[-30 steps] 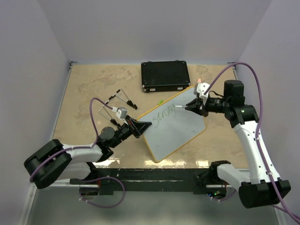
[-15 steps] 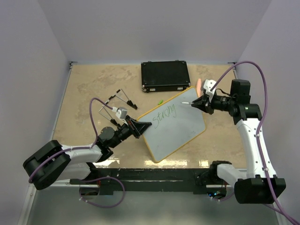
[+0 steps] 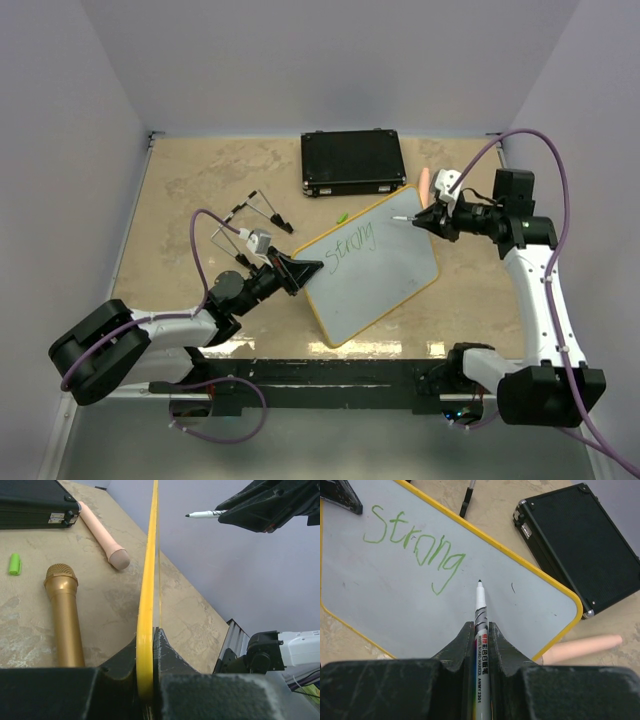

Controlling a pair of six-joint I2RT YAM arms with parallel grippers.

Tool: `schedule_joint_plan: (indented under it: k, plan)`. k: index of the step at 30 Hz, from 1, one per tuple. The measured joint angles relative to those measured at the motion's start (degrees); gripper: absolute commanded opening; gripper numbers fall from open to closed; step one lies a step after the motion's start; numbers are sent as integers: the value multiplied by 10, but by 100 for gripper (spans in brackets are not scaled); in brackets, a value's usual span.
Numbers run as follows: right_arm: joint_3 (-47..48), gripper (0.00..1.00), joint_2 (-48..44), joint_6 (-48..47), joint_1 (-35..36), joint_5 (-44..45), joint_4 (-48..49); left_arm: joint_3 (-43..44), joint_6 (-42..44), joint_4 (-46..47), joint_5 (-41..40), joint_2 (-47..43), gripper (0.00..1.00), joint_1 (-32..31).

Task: Write a sentence on the whiteboard

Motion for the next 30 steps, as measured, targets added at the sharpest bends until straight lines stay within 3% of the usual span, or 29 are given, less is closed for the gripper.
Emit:
schedule_joint_plan:
  k: [8, 19, 25, 30]
  plan:
    - [10, 0, 50, -71, -57, -7, -39, 0, 0, -1, 0, 0, 0, 0]
    - [11, 0, 57, -135, -58, -29, -82, 0, 0, -1, 0, 0, 0, 0]
    - [11, 0, 66, -131, -58, -50, -76, 0, -1, 2, 0, 3, 0, 0]
    - [-12, 0, 61, -67, -28, -48, 4, 0, -4, 7, 0, 9, 0, 0]
